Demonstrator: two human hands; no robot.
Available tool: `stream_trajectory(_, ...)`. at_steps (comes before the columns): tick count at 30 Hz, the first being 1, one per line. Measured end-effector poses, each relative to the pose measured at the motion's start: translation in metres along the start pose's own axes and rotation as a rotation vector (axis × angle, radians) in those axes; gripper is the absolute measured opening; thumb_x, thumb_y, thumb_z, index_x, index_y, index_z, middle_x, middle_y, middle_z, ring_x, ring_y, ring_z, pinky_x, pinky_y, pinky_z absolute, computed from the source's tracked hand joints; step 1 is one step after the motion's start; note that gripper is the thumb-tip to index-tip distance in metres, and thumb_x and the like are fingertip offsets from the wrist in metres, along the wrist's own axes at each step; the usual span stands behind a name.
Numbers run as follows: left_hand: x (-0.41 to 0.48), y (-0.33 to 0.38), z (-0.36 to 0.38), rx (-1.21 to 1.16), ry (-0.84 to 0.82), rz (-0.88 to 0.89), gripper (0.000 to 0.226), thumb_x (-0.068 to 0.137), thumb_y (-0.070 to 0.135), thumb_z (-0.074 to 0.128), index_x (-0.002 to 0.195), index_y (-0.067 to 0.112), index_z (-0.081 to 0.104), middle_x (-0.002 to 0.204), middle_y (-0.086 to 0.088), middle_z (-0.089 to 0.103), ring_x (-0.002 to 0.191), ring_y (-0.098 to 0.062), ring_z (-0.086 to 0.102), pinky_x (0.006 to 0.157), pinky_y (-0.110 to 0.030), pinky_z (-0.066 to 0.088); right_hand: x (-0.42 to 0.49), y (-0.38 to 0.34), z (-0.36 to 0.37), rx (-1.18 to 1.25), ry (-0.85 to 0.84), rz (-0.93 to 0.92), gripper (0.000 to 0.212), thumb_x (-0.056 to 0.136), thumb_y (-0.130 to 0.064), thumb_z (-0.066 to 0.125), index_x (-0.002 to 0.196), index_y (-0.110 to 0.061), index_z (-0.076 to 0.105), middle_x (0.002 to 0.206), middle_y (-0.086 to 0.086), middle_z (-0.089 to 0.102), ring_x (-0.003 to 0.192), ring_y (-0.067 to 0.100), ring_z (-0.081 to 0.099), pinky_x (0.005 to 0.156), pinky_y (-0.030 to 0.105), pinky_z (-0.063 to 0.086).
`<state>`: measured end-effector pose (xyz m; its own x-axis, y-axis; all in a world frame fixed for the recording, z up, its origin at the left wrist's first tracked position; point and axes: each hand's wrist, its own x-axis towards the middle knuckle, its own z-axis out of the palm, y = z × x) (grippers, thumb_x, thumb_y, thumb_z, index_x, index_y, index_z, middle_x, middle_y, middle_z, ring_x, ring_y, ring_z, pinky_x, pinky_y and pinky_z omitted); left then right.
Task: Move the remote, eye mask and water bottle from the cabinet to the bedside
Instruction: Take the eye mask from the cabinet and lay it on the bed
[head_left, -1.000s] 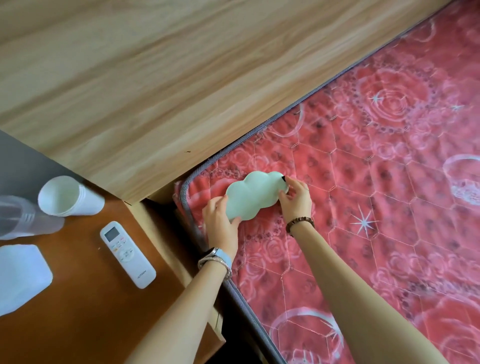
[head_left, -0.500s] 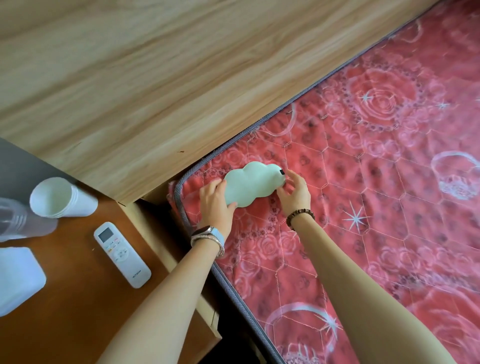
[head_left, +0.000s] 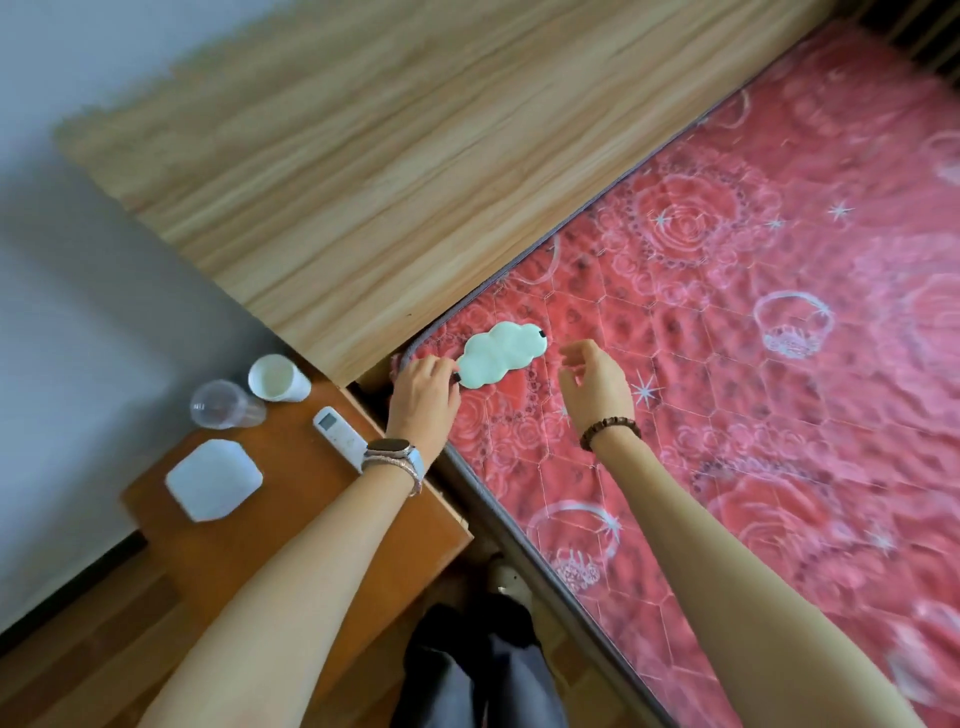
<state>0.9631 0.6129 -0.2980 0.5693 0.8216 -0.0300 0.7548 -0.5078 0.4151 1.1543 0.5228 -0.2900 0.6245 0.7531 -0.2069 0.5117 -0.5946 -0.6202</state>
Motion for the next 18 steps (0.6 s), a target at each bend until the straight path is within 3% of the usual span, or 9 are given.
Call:
stream_trajectory(5,-0.036,0.025,-0.063,-0.006,0.004,0.055,0.015,0.089,0.014,0.059,0.104,0.012,0.063,0.098,-0.004,0.065,0.093,-0.02,0.058,0.084,-0.032,0.051,-0.061,-0.024,-0.049,-0.175,-0.052,-0.066,0.016,0.093,-0.019,0.046,0.103,-0.018,0.059,0.1,0.001,0.065,0.088,0.021,0.06,0.073,0.036,0.053)
stream_trajectory(8,-0.056,0.037,-0.088,-0.01,-0.001,0.077,0.015,0.091,0.013,0.058,0.104,0.011,0.063,0.097,-0.005,0.065,0.091,-0.02,0.059,0.082,-0.032,0.052,-0.097,-0.024,-0.07,-0.251,-0.064,-0.06,0.019,0.094,-0.022,0.045,0.105,-0.017,0.06,0.101,0.001,0.066,0.088,0.022,0.061,0.074,0.036,0.053)
stream_trajectory(18,-0.106,0.06,-0.123,-0.023,-0.089,0.301,0.019,0.091,0.016,0.058,0.108,0.011,0.063,0.1,-0.005,0.065,0.093,-0.02,0.058,0.085,-0.033,0.05,-0.204,-0.026,-0.093,-0.23,0.092,0.164,0.022,0.095,-0.02,0.042,0.107,-0.017,0.06,0.103,0.004,0.067,0.091,0.025,0.06,0.08,0.038,0.051)
